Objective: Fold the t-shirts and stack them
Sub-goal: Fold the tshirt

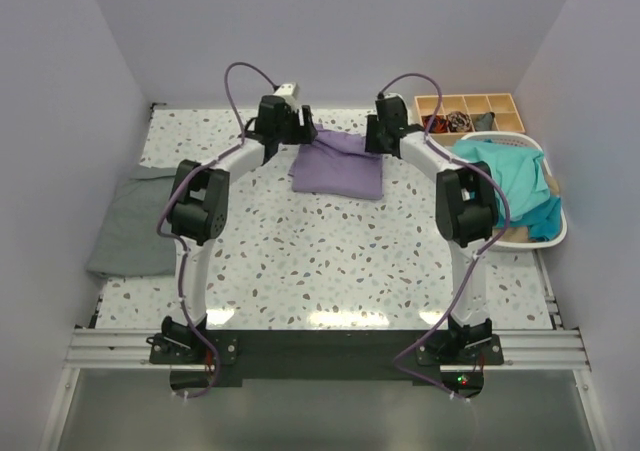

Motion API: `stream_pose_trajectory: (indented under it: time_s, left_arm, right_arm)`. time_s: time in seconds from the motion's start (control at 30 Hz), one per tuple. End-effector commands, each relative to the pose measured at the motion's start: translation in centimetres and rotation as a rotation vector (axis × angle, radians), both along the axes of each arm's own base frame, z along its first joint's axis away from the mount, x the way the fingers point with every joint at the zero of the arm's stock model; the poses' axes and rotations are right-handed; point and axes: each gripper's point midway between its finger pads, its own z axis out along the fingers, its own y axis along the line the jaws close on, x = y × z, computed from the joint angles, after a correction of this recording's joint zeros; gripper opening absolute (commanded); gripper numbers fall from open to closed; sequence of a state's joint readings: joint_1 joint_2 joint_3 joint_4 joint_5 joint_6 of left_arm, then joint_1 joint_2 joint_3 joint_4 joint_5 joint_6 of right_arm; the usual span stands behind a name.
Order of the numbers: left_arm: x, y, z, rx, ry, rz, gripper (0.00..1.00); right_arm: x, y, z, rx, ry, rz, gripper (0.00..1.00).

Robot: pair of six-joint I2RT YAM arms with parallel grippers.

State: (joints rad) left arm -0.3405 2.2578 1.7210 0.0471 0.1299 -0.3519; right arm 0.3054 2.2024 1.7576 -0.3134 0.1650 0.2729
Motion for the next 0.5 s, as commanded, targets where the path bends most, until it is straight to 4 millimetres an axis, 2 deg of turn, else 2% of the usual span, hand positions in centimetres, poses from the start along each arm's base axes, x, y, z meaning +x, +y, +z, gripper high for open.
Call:
stream_pose_trajectory:
  time_s: [0.0, 0.1, 0.17, 0.2, 0.23, 0.27, 0.3, 0.33, 0.43, 0.47]
  left_arm:
    - [3.5, 1.4, 4.9, -0.022, -0.185, 0.024, 0.83]
    - [4.2, 2.9, 6.9, 0.001, -0.226, 0.059, 0.87]
    - [3.6, 3.4, 7.3, 0.009, -0.23, 0.054, 0.88]
    - [3.2, 3.3, 8.7, 0.0, -0.25, 0.045, 0.88]
    - [2.6, 2.8, 9.0, -0.016, -0.249, 0.011, 0.88]
    - [2.0, 2.5, 8.5, -0.032, -0.228, -0.008, 0.88]
    - [1.5, 2.0, 8.8, -0.051, -0.227, -0.033, 0.88]
    - [0.7, 0.9, 8.7, -0.084, -0.209, -0.097, 0.88]
    - [-0.7, -0.7, 7.9, -0.162, -0.165, -0.17, 0.84]
    - [-1.2, -1.1, 7.2, -0.179, -0.143, -0.179, 0.84]
  right_arm:
    - [4.0, -2.9, 3.9, -0.061, -0.187, -0.143, 0.62]
    - [4.4, -3.3, 5.7, -0.063, -0.243, -0.14, 0.66]
    - [4.2, -2.2, 7.6, -0.029, -0.273, -0.077, 0.67]
    - [4.1, -1.6, 7.8, -0.011, -0.265, -0.046, 0.67]
    - [3.6, 0.3, 7.8, 0.049, -0.217, 0.036, 0.67]
    - [3.4, 1.1, 7.9, 0.08, -0.192, 0.067, 0.66]
    - [3.0, 2.0, 7.9, 0.108, -0.17, 0.094, 0.65]
    - [2.4, 3.6, 8.0, 0.169, -0.143, 0.146, 0.65]
    - [1.1, 5.5, 7.5, 0.228, -0.097, 0.197, 0.63]
    - [0.7, 6.2, 8.1, 0.249, -0.104, 0.225, 0.63]
